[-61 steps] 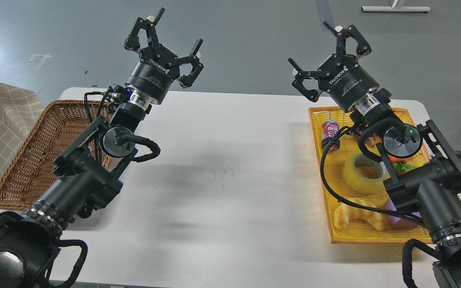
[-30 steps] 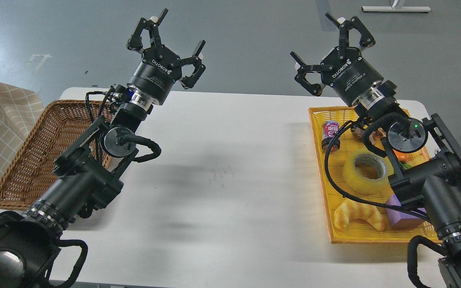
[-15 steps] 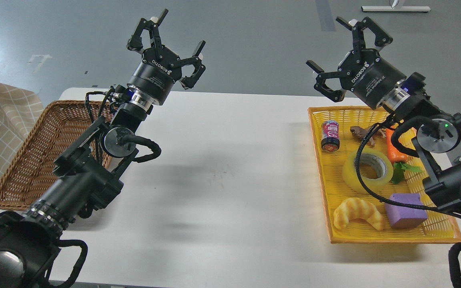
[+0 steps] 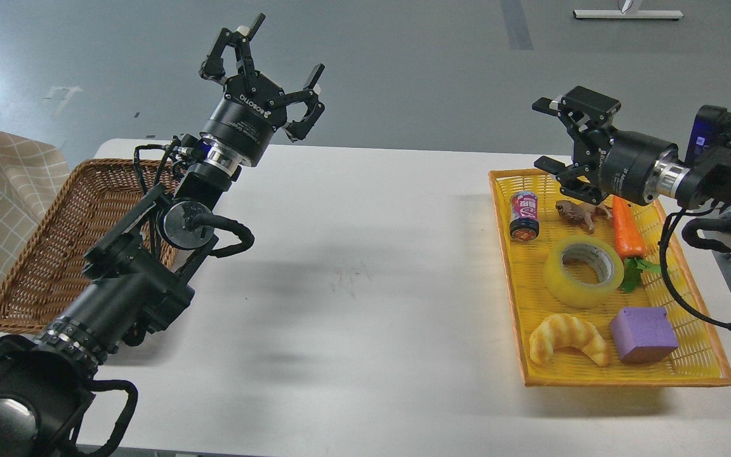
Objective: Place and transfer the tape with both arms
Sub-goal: 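Move the right gripper over the yellow tray toward the tape roll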
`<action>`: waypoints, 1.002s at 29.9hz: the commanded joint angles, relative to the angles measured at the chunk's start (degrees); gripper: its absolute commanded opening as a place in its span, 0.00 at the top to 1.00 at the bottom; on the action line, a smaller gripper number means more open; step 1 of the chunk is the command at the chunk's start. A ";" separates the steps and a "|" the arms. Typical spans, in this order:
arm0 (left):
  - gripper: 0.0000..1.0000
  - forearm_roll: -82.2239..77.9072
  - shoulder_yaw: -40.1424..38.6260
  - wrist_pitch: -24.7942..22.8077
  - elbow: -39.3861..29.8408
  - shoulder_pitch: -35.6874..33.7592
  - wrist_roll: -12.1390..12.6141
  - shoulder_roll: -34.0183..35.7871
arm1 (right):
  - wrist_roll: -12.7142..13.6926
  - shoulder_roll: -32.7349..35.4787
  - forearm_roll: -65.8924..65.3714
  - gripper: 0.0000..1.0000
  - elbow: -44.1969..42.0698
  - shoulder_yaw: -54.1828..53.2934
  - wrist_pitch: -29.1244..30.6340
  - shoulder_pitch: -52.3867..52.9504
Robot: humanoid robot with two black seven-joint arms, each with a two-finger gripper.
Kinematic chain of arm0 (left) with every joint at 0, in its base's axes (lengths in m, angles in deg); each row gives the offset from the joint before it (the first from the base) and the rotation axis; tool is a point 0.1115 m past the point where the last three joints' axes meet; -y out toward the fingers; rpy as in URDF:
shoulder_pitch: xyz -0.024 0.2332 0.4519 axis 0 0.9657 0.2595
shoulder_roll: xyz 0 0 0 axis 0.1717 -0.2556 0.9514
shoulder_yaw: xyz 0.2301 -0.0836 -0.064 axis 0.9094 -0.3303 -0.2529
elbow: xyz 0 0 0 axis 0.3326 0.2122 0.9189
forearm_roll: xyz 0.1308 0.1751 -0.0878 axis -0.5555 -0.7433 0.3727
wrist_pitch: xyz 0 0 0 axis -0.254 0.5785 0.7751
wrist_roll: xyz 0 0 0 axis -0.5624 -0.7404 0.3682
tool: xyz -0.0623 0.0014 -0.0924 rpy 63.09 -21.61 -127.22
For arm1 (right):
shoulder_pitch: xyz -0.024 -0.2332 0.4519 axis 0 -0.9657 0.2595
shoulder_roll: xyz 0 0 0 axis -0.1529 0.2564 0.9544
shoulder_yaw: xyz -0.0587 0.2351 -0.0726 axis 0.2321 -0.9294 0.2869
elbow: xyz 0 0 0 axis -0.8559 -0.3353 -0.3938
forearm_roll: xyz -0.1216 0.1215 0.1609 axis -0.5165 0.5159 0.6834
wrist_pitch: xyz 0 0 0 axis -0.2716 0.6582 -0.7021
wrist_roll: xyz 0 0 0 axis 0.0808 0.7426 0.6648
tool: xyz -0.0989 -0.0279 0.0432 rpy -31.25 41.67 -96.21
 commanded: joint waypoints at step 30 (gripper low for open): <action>0.02 -0.02 -0.09 0.00 -0.35 0.09 0.00 -0.22 | 0.51 12.32 -36.12 0.00 5.50 10.75 -0.01 2.96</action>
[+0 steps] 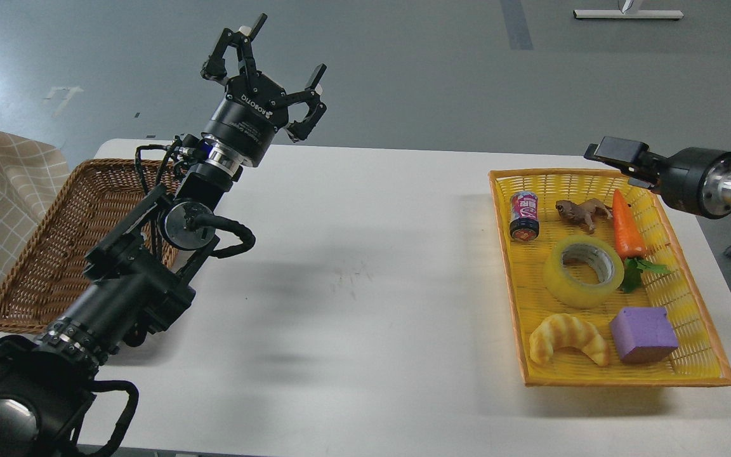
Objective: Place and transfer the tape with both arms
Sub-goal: 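Move the right gripper over the yellow tray toward the tape roll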
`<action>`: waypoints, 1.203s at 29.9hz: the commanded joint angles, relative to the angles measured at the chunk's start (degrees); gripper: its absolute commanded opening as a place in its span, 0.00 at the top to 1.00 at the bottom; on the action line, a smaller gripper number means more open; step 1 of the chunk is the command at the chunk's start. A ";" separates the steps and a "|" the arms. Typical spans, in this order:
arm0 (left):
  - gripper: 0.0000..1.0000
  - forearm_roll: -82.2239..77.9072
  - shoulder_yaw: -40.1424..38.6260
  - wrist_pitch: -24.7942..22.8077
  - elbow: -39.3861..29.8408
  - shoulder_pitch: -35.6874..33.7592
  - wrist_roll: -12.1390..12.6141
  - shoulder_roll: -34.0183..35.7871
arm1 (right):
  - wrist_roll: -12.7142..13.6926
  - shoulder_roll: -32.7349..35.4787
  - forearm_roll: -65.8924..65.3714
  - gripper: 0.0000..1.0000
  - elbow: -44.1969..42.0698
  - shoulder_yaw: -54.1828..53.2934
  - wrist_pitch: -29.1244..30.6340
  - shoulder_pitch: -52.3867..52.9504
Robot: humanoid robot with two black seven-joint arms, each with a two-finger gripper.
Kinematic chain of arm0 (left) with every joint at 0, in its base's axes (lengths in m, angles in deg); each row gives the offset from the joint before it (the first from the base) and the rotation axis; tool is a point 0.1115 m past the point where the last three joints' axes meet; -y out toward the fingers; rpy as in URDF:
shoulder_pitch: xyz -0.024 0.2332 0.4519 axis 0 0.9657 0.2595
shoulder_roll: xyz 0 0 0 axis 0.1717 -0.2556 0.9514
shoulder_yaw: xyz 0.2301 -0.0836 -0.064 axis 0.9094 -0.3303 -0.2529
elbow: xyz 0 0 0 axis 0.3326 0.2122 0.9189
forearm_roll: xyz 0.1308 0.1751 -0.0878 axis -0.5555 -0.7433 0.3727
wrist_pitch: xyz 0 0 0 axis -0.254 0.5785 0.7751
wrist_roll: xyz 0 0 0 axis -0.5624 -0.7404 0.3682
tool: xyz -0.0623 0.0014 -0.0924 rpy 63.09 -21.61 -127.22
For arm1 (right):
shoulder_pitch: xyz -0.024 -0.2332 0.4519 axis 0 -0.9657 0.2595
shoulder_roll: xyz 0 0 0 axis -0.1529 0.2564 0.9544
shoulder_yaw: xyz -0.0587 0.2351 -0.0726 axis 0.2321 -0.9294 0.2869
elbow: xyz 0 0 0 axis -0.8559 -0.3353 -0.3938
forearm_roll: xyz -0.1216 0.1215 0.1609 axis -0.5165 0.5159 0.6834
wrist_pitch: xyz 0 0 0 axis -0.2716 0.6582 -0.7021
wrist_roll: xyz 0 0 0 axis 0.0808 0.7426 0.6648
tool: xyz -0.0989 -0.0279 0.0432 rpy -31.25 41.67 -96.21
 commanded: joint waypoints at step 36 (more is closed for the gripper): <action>0.02 0.00 0.00 0.00 -0.29 0.11 -0.02 -0.25 | -0.59 -0.65 -22.57 0.00 3.57 0.17 0.01 -11.59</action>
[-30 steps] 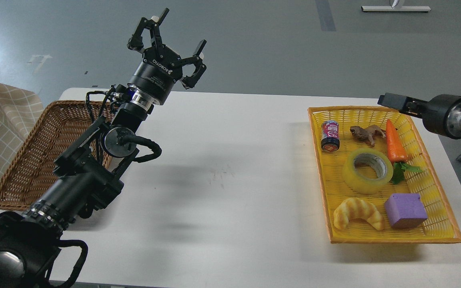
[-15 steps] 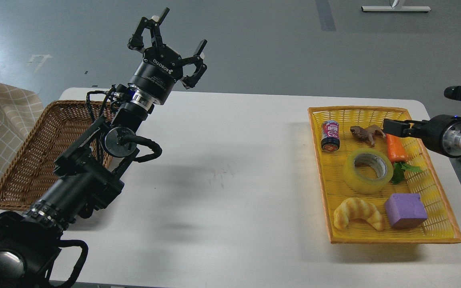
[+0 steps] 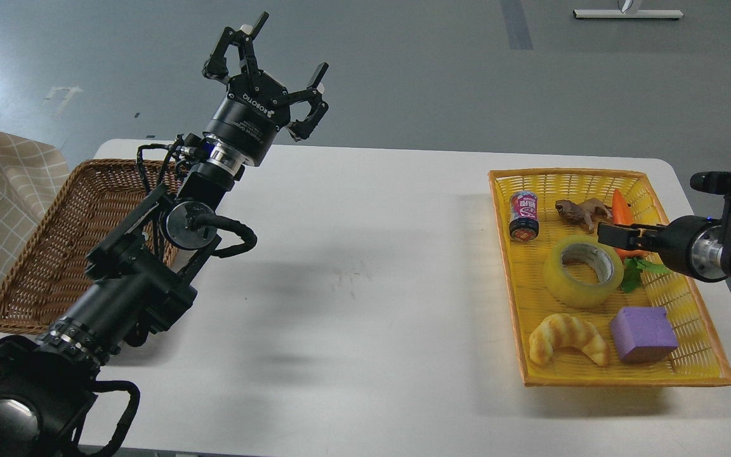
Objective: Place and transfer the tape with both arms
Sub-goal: 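Move the right gripper over the yellow tray toward the tape roll, then lower the right gripper into the tape roll and grasp it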
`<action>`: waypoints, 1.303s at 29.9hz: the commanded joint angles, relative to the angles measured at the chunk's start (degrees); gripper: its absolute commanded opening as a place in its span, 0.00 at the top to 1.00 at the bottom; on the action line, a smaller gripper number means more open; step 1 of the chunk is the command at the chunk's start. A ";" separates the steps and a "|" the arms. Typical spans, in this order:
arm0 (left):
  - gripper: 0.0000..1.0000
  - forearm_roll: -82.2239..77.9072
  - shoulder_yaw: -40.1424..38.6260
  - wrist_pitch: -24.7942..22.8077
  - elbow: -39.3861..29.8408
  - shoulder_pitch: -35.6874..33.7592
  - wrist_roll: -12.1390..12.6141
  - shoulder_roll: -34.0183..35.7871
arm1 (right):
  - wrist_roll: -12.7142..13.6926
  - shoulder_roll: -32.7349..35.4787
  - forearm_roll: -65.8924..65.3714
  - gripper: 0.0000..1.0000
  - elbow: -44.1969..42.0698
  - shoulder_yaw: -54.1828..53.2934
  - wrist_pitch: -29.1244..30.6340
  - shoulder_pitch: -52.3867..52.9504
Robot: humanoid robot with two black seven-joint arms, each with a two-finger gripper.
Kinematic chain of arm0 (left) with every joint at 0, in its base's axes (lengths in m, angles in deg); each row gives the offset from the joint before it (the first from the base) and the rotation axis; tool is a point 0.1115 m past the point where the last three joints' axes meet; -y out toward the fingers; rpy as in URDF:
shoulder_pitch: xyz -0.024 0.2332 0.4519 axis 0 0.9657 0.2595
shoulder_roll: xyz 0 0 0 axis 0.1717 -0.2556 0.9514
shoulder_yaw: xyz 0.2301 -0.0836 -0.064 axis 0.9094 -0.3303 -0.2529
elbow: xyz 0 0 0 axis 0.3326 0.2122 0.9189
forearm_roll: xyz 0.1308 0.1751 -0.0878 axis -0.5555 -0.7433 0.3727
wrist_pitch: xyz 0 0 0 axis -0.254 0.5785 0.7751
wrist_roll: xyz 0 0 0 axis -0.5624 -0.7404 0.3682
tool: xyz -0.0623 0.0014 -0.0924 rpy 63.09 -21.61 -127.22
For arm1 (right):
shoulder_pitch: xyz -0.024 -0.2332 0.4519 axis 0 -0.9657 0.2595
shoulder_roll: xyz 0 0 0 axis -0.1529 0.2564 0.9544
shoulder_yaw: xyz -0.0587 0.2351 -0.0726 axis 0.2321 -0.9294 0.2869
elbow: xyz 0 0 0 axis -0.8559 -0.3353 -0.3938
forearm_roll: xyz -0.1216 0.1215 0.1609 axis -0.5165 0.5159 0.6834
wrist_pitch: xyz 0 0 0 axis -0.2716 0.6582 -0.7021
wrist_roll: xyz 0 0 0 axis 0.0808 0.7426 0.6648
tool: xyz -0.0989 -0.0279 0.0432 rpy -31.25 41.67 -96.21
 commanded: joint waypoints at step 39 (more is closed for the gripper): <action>0.02 0.09 -0.05 0.00 0.01 -0.01 0.00 -0.01 | 0.61 -2.31 1.04 0.41 -1.85 3.69 0.00 -2.66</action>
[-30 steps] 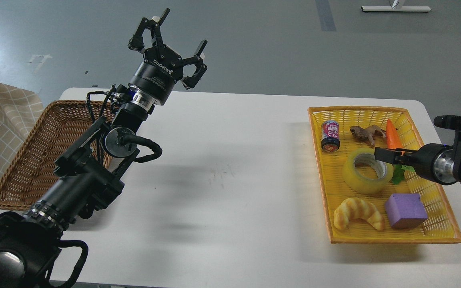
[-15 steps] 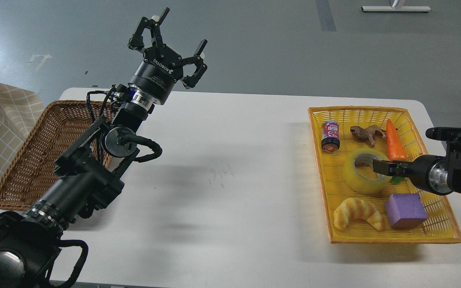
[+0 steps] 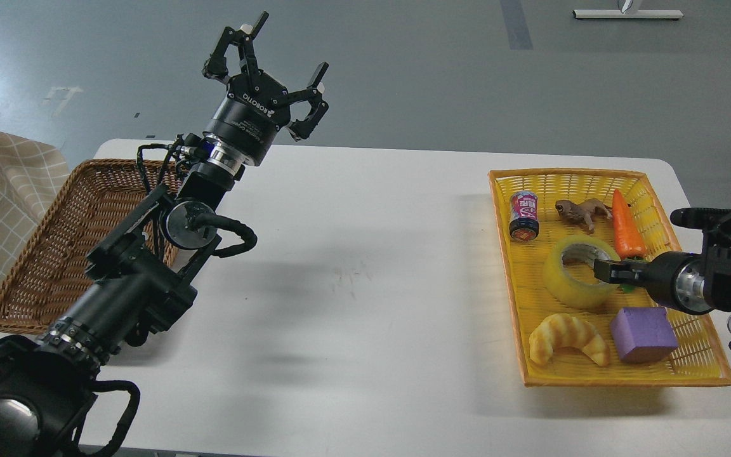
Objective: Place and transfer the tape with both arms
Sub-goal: 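Lower the right gripper into the tape roll and grasp it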
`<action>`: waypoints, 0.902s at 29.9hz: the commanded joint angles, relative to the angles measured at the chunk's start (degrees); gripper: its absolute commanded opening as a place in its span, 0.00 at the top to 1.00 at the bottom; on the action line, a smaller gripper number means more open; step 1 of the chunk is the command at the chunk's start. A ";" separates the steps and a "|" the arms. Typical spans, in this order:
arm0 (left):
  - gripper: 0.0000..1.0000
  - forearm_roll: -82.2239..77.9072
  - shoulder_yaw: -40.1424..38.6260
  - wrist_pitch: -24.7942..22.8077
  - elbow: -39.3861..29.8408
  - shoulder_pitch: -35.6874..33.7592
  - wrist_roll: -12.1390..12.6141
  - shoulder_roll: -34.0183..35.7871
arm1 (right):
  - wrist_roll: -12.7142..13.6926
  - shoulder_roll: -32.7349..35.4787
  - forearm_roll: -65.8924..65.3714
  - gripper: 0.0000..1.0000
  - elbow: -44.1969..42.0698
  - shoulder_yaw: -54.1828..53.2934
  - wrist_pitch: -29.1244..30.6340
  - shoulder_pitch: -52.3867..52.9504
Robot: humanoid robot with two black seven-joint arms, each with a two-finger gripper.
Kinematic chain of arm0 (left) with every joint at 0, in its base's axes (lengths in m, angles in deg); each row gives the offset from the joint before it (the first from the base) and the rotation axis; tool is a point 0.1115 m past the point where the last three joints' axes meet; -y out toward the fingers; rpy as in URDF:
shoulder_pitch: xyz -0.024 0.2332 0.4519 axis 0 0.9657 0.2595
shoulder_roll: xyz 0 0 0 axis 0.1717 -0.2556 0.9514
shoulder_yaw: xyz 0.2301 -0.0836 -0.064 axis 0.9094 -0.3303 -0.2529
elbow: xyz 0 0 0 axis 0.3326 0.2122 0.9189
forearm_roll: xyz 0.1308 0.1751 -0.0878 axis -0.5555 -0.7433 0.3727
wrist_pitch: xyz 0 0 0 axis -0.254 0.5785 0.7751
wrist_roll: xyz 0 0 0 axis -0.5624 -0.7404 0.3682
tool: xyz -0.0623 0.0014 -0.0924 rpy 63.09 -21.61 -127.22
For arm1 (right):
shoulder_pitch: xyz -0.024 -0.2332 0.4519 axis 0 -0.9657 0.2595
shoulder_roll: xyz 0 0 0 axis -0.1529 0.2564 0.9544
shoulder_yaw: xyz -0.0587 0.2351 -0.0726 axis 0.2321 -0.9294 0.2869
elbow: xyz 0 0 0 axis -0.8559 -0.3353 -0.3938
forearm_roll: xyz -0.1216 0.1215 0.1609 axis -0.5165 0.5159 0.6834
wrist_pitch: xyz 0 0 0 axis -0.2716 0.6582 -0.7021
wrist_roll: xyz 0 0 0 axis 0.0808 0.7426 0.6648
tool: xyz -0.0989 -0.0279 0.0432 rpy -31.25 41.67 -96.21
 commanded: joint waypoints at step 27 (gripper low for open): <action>0.02 0.04 0.09 0.00 0.62 -0.03 0.00 0.00 | 0.00 -0.30 1.06 1.00 0.92 -0.17 0.00 1.75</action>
